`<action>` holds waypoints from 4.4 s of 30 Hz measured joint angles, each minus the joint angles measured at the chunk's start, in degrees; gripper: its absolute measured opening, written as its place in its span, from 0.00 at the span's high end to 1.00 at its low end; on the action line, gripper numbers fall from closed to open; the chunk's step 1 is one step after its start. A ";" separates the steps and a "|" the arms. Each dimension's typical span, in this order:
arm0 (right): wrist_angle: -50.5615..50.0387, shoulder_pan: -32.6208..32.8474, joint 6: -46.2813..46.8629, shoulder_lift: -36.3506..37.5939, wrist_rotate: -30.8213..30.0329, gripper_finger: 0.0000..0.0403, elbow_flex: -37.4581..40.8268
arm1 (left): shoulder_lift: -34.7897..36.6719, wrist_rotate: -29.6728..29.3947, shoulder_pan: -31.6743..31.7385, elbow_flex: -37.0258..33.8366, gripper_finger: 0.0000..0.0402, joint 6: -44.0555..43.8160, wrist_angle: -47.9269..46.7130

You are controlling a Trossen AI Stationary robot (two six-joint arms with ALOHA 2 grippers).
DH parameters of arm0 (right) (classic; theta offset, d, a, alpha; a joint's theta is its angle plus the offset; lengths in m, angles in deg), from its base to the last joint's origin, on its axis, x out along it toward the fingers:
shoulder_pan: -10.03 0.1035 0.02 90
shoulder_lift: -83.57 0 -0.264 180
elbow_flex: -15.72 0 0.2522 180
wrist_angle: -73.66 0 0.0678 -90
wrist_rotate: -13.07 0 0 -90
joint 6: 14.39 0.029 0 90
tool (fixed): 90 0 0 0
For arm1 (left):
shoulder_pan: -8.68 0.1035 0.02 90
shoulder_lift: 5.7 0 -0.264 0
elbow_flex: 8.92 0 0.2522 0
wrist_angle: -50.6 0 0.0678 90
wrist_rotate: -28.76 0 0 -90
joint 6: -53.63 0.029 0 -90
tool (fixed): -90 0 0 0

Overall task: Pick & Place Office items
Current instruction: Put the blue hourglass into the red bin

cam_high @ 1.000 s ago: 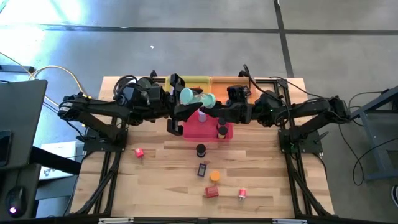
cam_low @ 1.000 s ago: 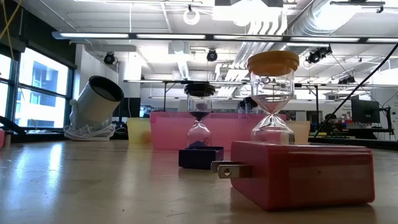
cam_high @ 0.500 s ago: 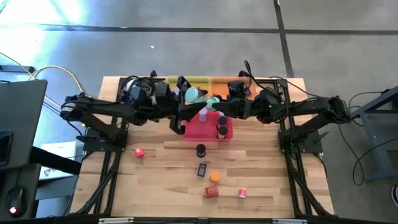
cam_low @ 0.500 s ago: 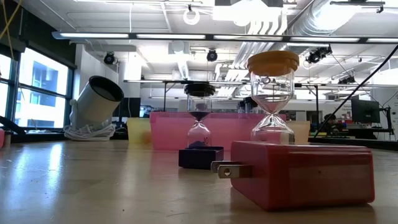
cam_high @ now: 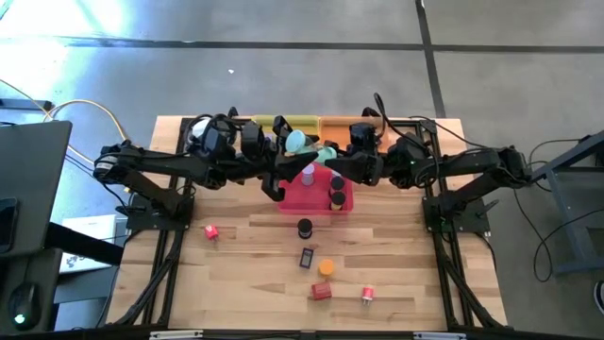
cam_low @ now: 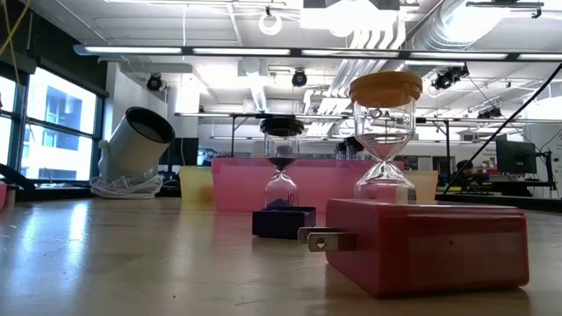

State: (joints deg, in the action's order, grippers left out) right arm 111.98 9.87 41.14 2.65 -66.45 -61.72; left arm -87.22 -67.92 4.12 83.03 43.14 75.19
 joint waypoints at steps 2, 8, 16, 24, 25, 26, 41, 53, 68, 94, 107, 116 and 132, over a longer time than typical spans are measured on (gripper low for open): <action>0.09 0.00 -0.29 0.00 -0.01 0.09 0.00 | 0.00 0.00 0.00 0.00 0.59 0.12 -0.14; 0.09 0.00 -0.31 0.00 0.05 0.09 0.00 | 0.00 1.85 -0.03 0.00 0.59 0.95 1.10; 3.69 0.04 -0.17 0.02 -0.49 0.16 0.00 | 0.02 1.92 -1.02 0.00 0.59 3.61 2.24; 3.03 0.04 1.13 0.02 -1.65 0.32 -0.02 | 0.02 1.31 -0.96 -0.01 0.59 4.65 2.66; 3.01 0.04 0.77 0.02 -1.78 0.33 0.00 | 0.02 0.95 -0.97 -0.02 0.59 4.92 2.65; 2.97 0.04 0.38 0.00 -1.77 0.34 0.00 | 0.02 0.67 -0.96 -0.02 0.59 5.12 2.66; 2.58 0.04 -2.30 0.00 -0.01 0.35 -0.02 | 0.02 0.42 -0.42 -0.02 0.59 4.14 2.68; 1.63 0.04 -2.97 0.00 0.52 0.40 0.00 | 0.04 0.99 0.76 -0.04 0.59 0.94 2.14; 1.05 0.00 -5.51 -0.02 1.57 0.51 0.00 | 0.04 1.44 0.72 -0.03 0.59 1.43 1.94; 0.21 0.06 -6.38 -0.04 3.89 0.53 -0.01 | 0.04 0.15 -1.49 -0.03 0.54 4.19 1.70; -0.08 0.04 -6.28 -0.04 3.23 0.54 -0.02 | 0.37 0.51 -0.82 -0.09 0.54 2.69 1.36; -0.22 0.04 -6.12 -0.04 3.20 0.54 0.00 | 0.39 -2.39 -1.68 -0.09 0.52 1.41 0.70; -0.18 0.04 -6.28 -0.02 3.34 0.53 0.00 | 0.39 -0.84 -2.73 -0.07 0.45 9.63 0.52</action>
State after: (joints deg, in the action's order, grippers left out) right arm 111.80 9.91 34.86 2.63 -63.11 -61.72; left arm -86.82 -68.75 1.39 82.96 52.77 75.71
